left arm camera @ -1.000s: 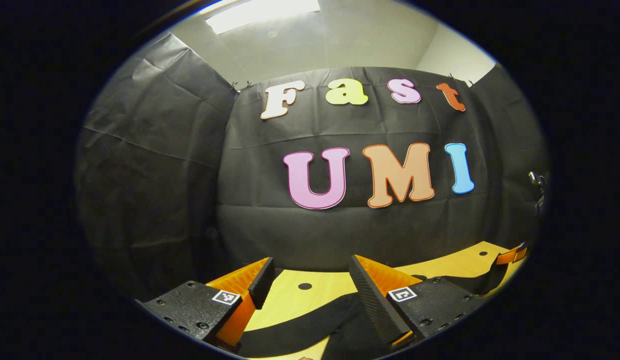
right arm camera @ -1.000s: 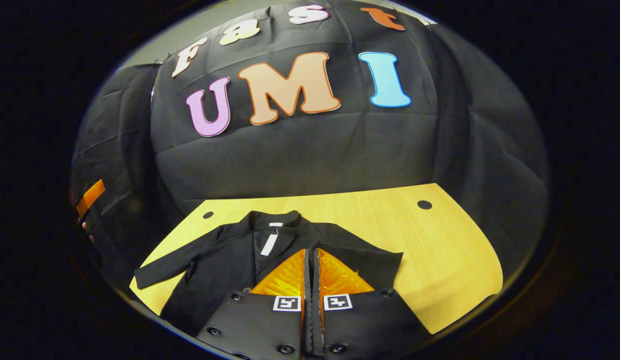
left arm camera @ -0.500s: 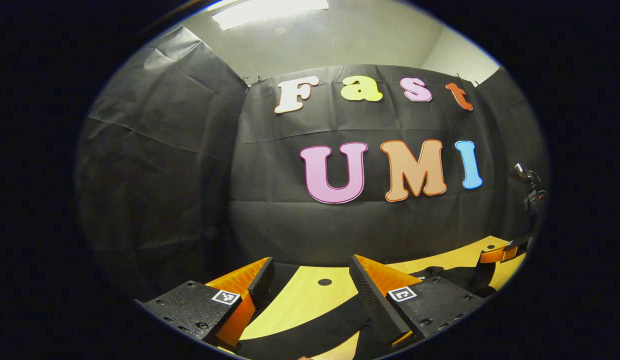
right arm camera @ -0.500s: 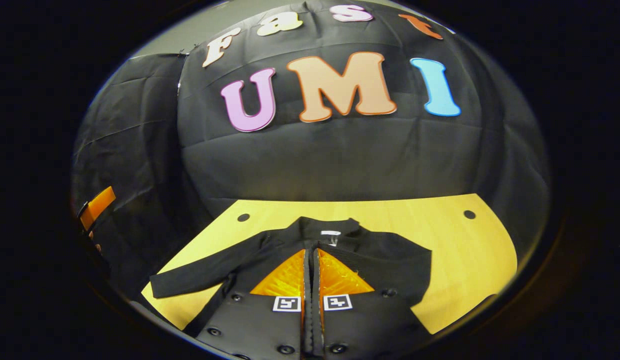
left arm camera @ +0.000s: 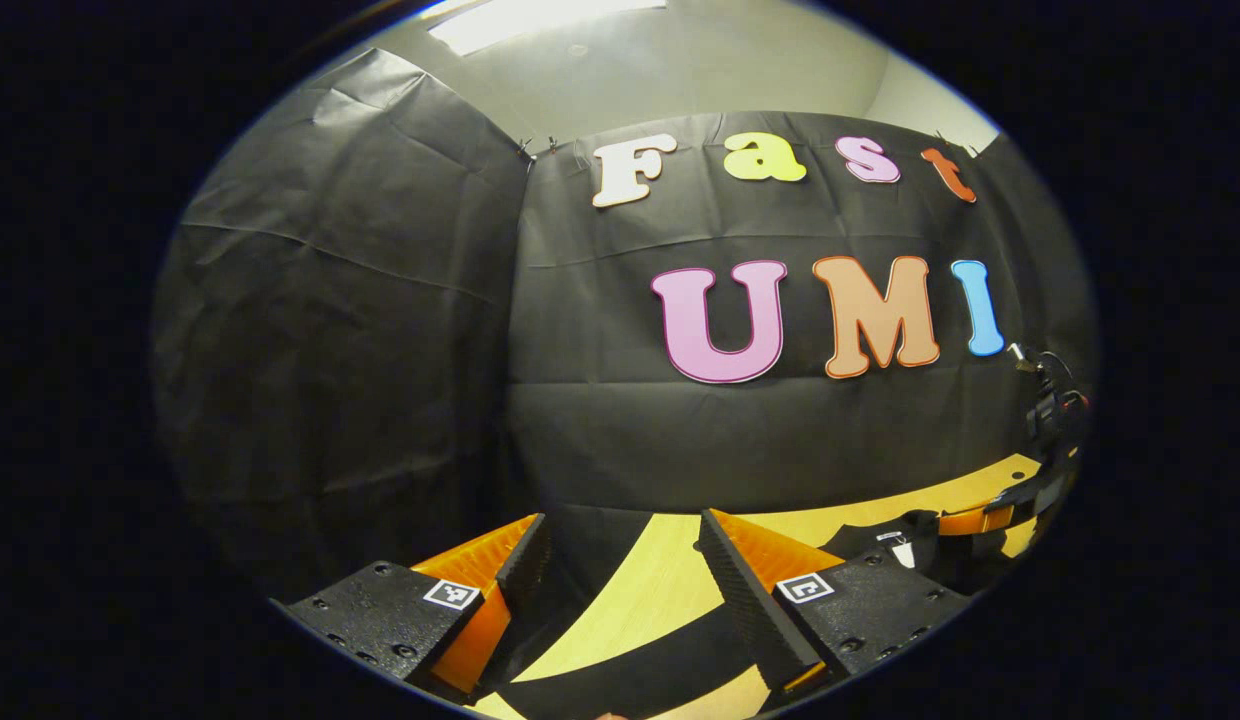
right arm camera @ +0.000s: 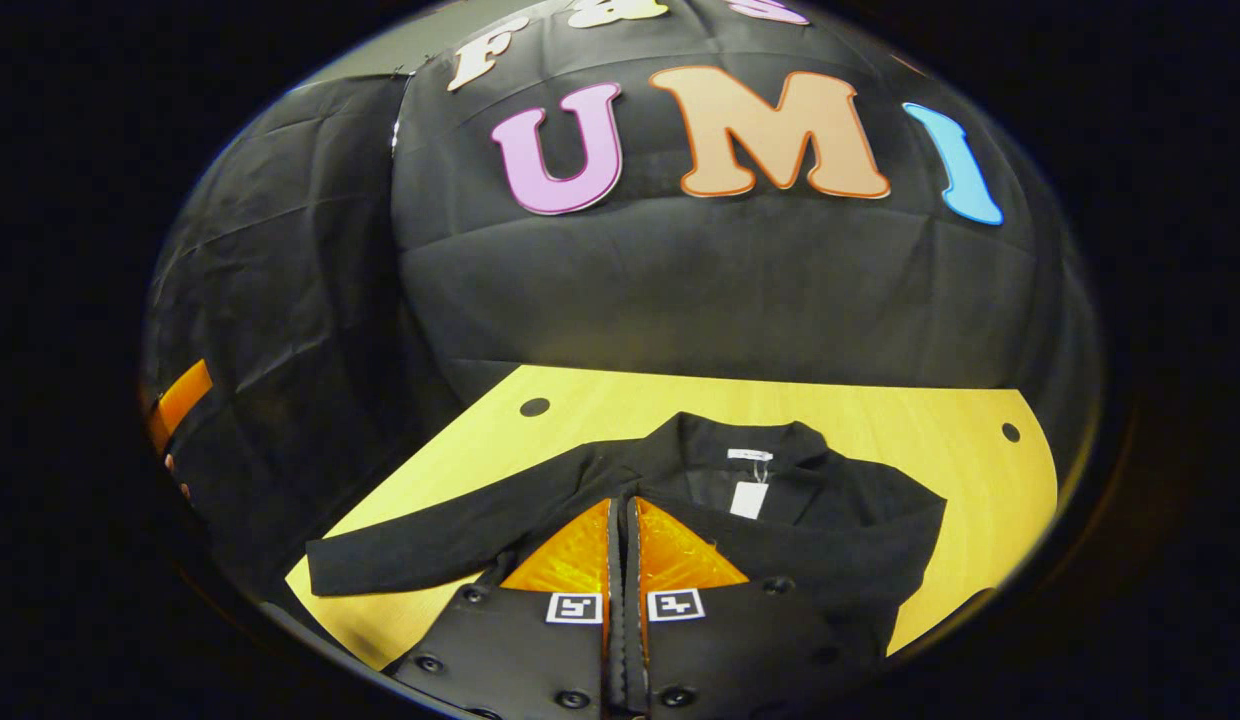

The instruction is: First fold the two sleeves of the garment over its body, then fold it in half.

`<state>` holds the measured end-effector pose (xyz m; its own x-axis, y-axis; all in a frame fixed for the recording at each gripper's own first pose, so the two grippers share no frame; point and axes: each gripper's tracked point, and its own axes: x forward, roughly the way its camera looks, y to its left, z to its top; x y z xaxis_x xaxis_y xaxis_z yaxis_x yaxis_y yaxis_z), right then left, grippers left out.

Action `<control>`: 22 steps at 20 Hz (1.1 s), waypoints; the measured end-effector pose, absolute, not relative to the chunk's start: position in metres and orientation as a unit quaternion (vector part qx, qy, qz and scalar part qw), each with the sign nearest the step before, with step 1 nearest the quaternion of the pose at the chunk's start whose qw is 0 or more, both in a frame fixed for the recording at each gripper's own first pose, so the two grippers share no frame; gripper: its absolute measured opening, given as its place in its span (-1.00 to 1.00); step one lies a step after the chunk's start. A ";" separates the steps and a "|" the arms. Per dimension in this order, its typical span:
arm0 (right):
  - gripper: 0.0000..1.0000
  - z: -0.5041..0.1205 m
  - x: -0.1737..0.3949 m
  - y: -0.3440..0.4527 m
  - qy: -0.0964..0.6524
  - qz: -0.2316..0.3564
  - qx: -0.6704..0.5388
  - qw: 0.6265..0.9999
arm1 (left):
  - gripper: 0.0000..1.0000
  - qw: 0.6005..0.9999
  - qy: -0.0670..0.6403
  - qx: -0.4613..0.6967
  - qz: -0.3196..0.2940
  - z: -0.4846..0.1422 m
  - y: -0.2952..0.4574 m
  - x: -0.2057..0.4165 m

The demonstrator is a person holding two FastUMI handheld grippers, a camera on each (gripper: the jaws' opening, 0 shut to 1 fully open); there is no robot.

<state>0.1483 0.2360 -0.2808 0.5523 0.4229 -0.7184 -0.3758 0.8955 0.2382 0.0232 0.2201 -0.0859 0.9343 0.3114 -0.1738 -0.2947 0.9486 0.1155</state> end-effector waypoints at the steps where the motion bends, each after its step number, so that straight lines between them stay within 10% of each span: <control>1: -0.95 -0.285 0.147 0.246 0.418 0.233 0.025 0.878 | 0.84 0.981 0.100 0.045 0.157 -0.089 0.224 0.022; 18: -0.88 -0.373 0.139 0.335 0.475 0.269 -0.009 0.838 | 0.85 0.958 0.168 0.041 0.229 -0.149 0.300 -0.012; 21: 1.00 -0.350 0.158 0.327 0.419 0.257 -0.035 0.870 | 0.84 0.959 0.168 0.037 0.226 -0.155 0.303 -0.013; 22: 0.96 -0.337 0.162 0.322 0.401 0.254 -0.042 0.879 | 0.84 0.960 0.168 0.036 0.220 -0.157 0.302 -0.011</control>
